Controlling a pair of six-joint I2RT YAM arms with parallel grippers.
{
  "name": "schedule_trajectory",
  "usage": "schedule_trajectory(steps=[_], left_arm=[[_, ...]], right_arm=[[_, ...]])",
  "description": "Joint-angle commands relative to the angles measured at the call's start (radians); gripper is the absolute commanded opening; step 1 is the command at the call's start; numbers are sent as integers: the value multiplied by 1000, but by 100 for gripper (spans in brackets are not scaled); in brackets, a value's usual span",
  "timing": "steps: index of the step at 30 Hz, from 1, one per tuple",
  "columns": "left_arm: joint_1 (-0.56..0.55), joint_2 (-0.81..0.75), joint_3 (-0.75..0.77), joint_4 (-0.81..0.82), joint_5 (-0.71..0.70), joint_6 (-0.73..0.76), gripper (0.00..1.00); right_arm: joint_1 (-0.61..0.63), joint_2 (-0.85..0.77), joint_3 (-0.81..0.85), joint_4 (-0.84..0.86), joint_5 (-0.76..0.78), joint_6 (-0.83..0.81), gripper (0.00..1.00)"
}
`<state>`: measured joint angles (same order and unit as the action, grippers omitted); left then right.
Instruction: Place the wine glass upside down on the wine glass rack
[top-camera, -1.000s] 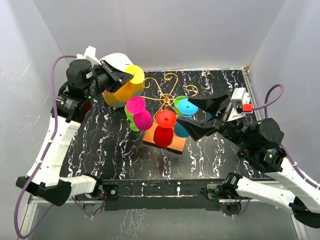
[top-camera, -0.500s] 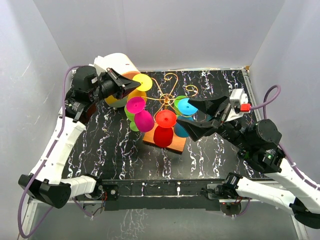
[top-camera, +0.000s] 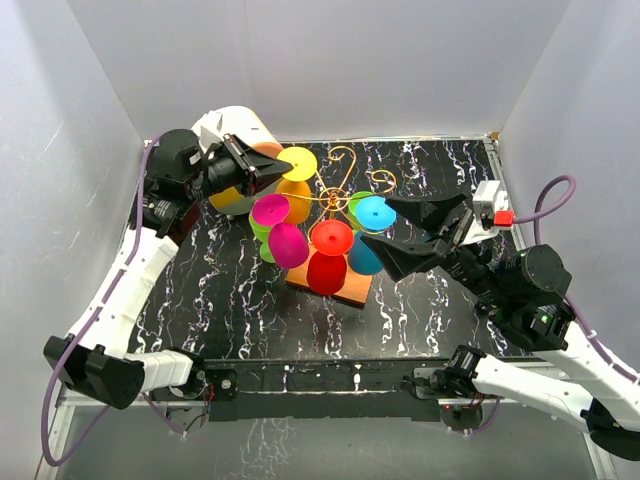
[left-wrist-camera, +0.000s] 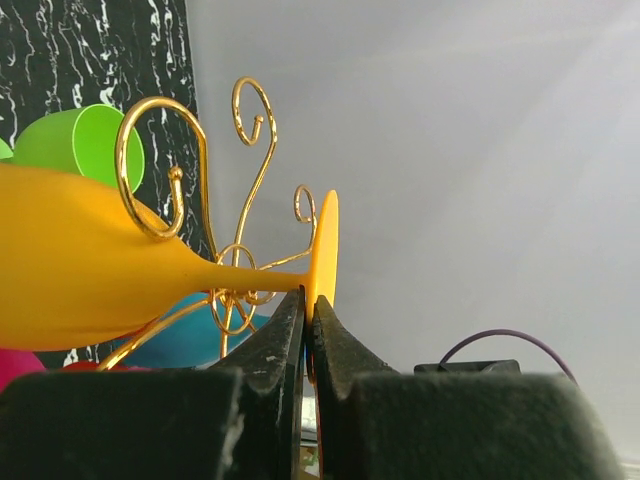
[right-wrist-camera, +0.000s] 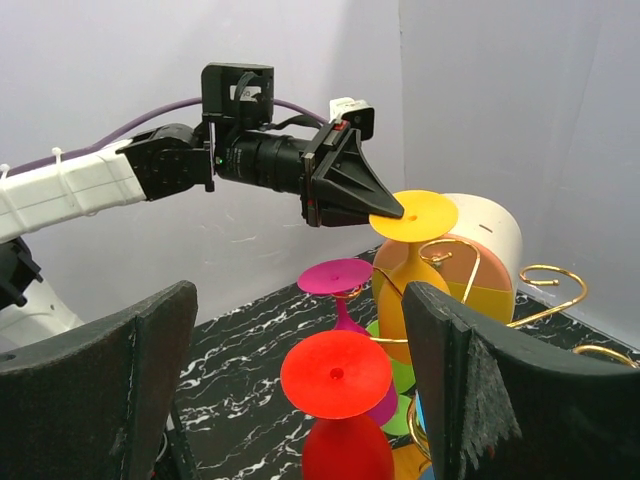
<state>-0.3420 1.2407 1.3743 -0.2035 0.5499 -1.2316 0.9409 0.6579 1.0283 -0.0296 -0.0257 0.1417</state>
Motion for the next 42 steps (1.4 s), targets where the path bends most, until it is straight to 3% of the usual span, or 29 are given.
schedule_trajectory(steps=[1,16,27,42], left_arm=[[5,32,21,87,96,-44,0],[5,105,29,222,83,-73,0],[10,190,88,217,66,-45,0],[100,131,64,143,74,31,0]], right_arm=[[2,-5,1,49,28,7,82],[2,-40,23,8,56,18,83],[2,-43,30,-18,5,28,83],[2,-45,24,-15,31,39,83]])
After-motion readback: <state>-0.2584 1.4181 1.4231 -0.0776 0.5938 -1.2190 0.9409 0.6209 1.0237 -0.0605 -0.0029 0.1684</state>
